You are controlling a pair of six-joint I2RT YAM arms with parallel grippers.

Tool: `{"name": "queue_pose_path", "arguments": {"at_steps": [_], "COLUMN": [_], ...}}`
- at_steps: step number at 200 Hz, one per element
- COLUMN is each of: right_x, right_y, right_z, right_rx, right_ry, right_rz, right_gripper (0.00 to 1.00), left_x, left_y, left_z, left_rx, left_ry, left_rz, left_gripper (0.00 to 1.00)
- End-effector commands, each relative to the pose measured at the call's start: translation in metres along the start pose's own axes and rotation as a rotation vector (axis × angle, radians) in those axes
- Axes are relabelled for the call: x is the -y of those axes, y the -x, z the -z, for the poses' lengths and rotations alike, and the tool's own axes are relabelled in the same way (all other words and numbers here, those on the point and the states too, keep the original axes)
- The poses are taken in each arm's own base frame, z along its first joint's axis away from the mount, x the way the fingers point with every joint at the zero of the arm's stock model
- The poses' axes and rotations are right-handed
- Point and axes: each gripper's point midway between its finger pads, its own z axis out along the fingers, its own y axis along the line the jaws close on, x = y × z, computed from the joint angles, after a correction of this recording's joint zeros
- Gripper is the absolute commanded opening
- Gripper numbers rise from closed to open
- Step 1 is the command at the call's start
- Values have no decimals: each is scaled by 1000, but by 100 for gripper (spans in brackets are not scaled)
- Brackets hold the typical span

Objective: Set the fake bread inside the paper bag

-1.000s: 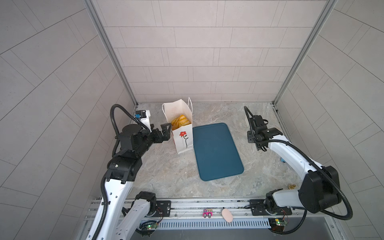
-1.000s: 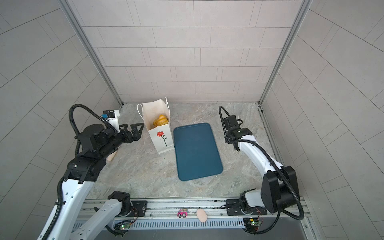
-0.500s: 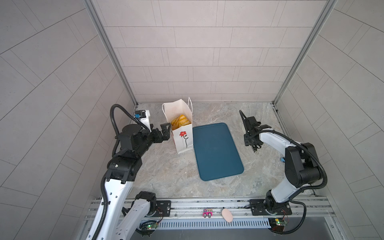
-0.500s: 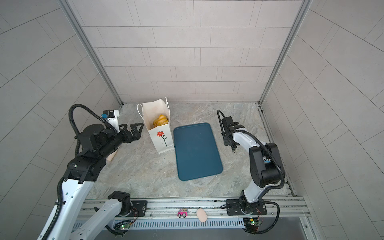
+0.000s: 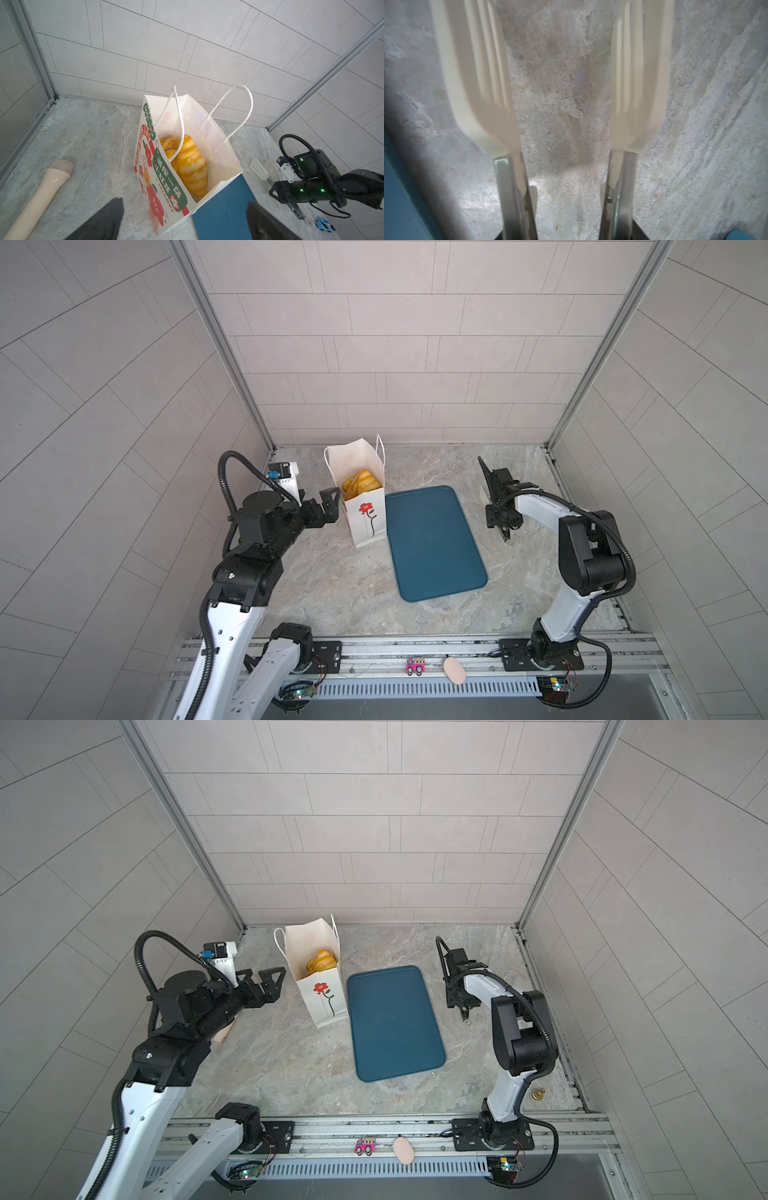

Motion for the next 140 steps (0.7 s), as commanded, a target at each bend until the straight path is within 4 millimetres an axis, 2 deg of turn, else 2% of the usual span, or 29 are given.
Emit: {"name": "queue_pose_path", "arguments": {"at_steps": [1,122,140], "right_x": [1,0,0], "right_y": [-4,-17,-16], "right_z": [-3,-24,-22], "right_rx": [-29,-124,-115], "right_ry": [15,79,80], "right_rz": [7,-1,-1], "right_gripper": [60,69,76], "left_x": [-5,-7,-8], "left_y": [-3,-5,-7], "left_z": [1,3,2], "left_rx": [1,1,-2], "left_ry": [18,25,31], "left_rz": [-4,-1,-1], "left_gripper": [100,100,100]}}
